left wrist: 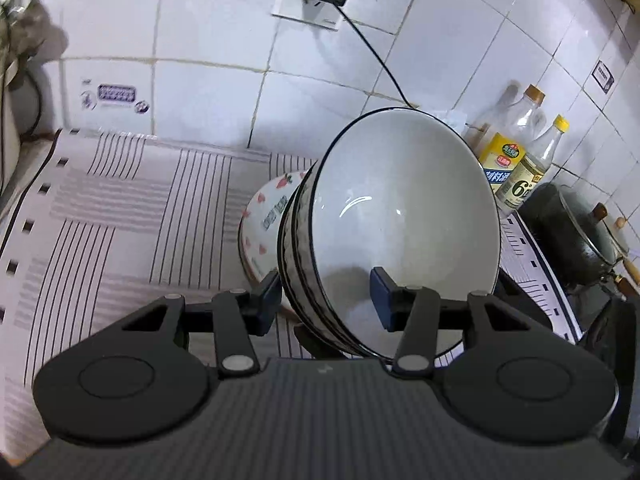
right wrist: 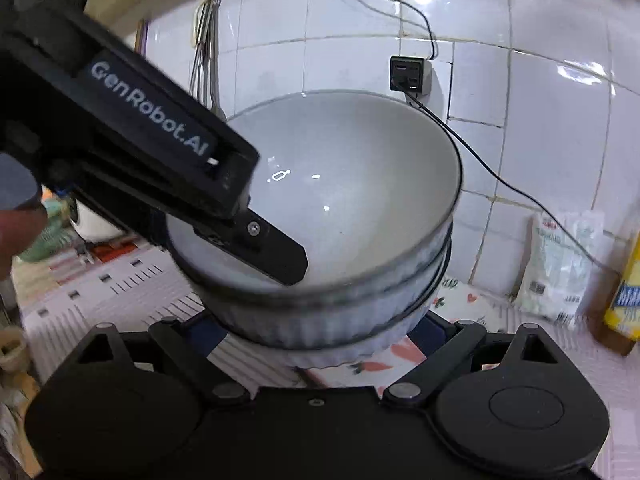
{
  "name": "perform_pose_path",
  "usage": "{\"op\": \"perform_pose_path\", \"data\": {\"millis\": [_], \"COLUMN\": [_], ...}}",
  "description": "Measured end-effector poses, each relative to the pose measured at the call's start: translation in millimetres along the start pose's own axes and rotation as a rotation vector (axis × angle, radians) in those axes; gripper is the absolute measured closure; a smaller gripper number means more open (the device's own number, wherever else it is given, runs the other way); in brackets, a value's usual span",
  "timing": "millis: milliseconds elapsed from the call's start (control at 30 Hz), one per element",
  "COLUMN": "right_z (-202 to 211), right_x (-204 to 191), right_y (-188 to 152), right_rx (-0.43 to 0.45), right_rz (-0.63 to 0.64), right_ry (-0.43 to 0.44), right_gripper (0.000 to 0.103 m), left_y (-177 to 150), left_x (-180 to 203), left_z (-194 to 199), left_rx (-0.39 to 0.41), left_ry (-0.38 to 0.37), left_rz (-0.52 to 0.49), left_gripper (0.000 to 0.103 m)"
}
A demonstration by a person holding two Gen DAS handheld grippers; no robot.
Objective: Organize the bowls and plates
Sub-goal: 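Carry the nested bowls over the bunny plate stack with both grippers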
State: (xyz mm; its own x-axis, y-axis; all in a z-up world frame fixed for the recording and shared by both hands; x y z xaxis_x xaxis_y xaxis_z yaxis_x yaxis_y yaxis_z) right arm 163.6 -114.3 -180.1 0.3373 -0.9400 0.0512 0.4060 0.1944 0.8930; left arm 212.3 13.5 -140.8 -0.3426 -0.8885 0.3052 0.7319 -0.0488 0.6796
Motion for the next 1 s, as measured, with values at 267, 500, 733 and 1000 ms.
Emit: {"op": "perform_pose_path", "data": {"millis": [267, 500, 733, 1000], "right_z": [-33.9, -66.4, -82.9, -89.7], "right_x": [30.8, 40.8, 52.0, 55.5], "right_y": [3.0, 0.3, -1.3, -14.1], "right_rx": [-0.036, -0.099, -0.106, -0.136], "right_rz": [-0.033, -0.011, -0.078, -0.064], "right_ry": [-0.017, -0.079, -0.073, -0.085], "right_gripper": [0.006, 0.006, 0.006, 0.006], "left_y": [23.9, 43.5, 44.3, 37.2], "left_x": [-1.0, -12.1, -9.0, -3.3], "left_z": [-46.1, -86.7, -101.5, -113.5], "left_rx": [-0.018, -0.083, -0.096, -0.106], "left_ry": [-0.009, -0.033, 0.005, 0.023], "left_rz": [-0.013, 0.026, -0.001, -0.002], "left_gripper": [0.056, 0.055, 0.055, 0.055]}}
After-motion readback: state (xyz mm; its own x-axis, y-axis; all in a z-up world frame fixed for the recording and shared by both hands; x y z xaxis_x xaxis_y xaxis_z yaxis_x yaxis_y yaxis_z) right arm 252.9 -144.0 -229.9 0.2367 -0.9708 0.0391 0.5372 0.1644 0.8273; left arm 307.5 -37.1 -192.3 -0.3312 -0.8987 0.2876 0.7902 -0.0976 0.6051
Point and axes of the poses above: each gripper's, at about its wrist camera, not at the fingertips, and z roughly against the way its jaws point, x to its right, y to its top, the point moved 1 cm from there along -z, roughly the way its jaws point
